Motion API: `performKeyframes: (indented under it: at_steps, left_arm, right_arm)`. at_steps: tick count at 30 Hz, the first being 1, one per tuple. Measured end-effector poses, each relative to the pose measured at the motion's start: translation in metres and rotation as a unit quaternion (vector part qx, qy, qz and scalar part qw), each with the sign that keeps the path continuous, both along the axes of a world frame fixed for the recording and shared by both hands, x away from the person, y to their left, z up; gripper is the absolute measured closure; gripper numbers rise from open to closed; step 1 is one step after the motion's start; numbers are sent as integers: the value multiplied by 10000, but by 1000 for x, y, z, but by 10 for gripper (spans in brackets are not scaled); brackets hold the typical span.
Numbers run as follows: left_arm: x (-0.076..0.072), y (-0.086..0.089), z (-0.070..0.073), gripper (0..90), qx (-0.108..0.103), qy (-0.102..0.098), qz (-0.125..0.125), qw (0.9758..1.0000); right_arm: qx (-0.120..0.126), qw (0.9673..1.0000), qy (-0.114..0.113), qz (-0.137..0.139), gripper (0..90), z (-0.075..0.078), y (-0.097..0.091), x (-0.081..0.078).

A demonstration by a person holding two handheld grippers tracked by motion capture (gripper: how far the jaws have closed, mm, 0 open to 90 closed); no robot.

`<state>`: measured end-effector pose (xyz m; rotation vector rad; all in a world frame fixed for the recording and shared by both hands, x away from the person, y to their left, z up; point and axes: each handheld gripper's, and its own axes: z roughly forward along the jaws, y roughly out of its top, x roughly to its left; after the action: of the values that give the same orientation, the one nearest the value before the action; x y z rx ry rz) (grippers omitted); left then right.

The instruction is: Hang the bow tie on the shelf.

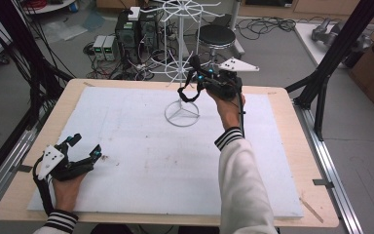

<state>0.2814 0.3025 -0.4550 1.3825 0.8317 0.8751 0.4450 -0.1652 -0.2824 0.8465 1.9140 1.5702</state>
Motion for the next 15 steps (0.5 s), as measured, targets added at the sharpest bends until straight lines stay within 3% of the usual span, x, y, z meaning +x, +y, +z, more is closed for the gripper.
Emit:
performKeyframes:
  at_steps: [10,15]
  left_arm:
    - [0,0,0,156,-1,-4,1,10000]
    - [0,0,0,156,-4,-5,-2,10000]
  right_arm:
    - [-107,9998,142,-16,753,-6,3,7]
    - [-109,9998,165,11,691,-5,3,5]
